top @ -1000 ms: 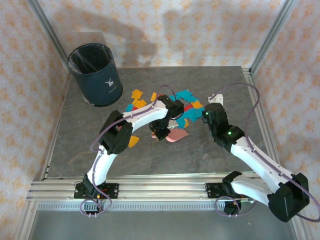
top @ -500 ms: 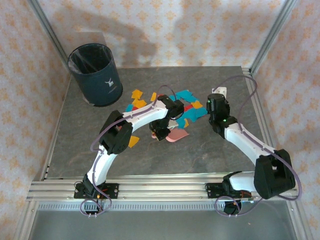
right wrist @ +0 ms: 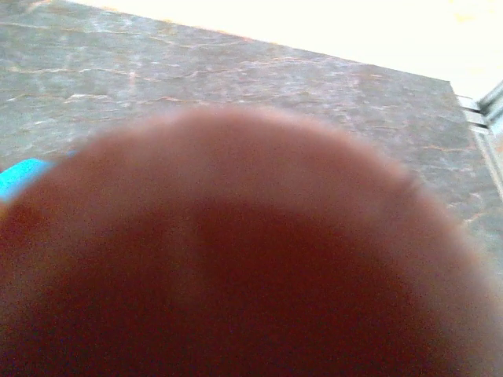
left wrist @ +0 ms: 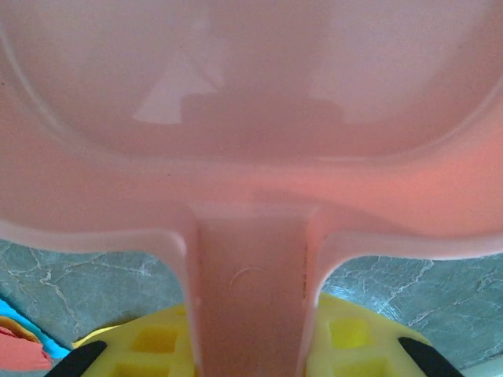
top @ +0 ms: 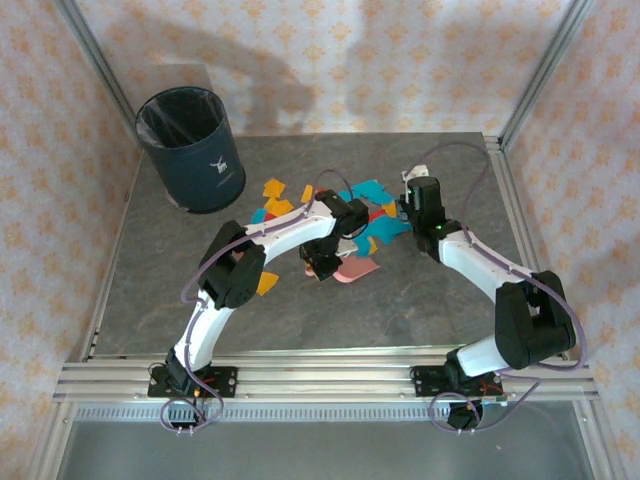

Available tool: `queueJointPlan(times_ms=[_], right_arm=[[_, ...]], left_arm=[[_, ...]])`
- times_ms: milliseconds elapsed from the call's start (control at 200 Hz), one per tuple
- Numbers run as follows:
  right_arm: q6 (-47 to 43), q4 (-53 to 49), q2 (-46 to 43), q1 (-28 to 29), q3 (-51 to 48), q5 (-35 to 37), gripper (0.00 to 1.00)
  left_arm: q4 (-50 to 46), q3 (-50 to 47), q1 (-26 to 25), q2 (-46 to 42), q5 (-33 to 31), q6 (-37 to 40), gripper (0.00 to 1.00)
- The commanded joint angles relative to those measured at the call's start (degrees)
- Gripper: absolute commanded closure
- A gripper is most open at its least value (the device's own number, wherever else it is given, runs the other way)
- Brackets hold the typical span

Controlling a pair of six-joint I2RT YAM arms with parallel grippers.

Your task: Sweep away the paper scraps from the table

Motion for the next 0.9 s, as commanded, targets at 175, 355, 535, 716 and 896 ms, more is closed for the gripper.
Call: queueJointPlan(times_ms=[175,355,535,716,896], right_arm=[[-1.65,-8.17,-4.57,1.52,-0.85,-11.25,1.00],[-1.86,-12.24,-7.73,5.16,-2.34,-11.70,1.00],[-0.51,-15.66,-9.84,8.62,-2.51,-12.36,1.00],[1.15,-18.66,-12.80,11.63,-2.81,-11.94,1.00],[2.67,-19.98,-17.25,12.99,-3.05,-9.90,1.00]], left_arm=[[0.16,-0.12,0.28,1.12,-0.03,-0.86,1.00],[0.19,-0.13,0.22,1.12,0.30,-0.80,1.00],[0.34,-0.56,0.22,0.87,0.16,-1.04,1.00],[1.31,-1.20,0.22,0.29,-0.16,-1.81,1.00],[0.97,-2.13,0.22,-0.41,-0.90,-1.74,1.00]])
